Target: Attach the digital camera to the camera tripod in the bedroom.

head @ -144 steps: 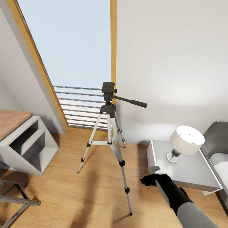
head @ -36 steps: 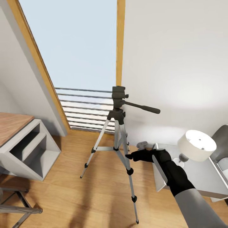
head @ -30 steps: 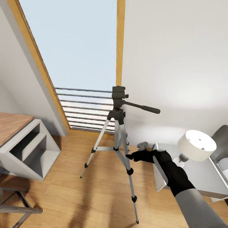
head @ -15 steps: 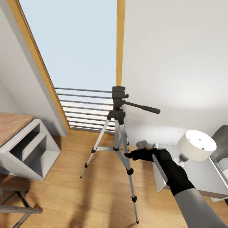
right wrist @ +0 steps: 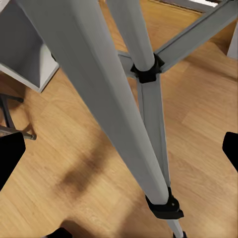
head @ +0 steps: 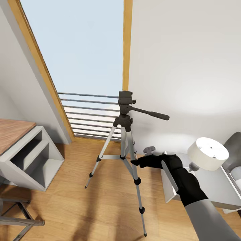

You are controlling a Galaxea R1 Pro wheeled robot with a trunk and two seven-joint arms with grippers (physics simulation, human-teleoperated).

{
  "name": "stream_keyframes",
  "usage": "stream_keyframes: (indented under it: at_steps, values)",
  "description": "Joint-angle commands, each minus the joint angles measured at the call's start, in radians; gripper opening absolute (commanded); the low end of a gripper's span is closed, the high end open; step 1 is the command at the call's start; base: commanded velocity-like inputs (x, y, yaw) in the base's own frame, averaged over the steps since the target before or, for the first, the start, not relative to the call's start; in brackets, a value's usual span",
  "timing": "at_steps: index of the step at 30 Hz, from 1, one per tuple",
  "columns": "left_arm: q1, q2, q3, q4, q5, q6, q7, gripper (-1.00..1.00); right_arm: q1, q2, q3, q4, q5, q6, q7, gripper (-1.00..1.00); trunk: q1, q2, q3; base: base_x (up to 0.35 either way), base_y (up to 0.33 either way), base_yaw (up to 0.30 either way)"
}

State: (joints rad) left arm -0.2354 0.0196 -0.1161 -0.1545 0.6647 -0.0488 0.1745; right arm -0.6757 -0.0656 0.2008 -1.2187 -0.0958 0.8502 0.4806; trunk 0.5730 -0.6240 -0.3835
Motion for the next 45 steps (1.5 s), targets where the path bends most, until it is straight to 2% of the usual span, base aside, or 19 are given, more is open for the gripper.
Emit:
stream_keyframes:
  at_steps: [1, 4, 5, 45]
  values:
    - [0.000, 0.000, -0.008, -0.001, 0.006, -0.002, 0.004, -1.00, -0.001, -0.001, 0.002, -0.007, -0.009, 0.012, -0.005, 1.00, 0.000, -0.001, -0.001, 0.000, 0.000, 0.000]
    - [0.000, -0.001, -0.009, -0.001, 0.006, -0.003, 0.004, -1.00, -0.001, -0.003, 0.002, -0.023, -0.009, 0.029, -0.005, 1.00, 0.000, -0.001, -0.001, 0.000, 0.000, 0.000]
    - [0.000, -0.001, -0.009, -0.001, 0.006, -0.003, 0.004, -1.00, -0.001, -0.003, 0.002, -0.201, -0.009, 0.165, -0.005, 1.00, 0.000, -0.001, -0.001, 0.000, 0.000, 0.000]
    - [0.000, -0.001, -0.011, 0.000, 0.006, -0.002, 0.005, -1.00, -0.001, 0.001, 0.002, -0.197, -0.010, 0.156, -0.004, 1.00, 0.000, -0.001, -0.001, 0.071, 0.017, 0.000]
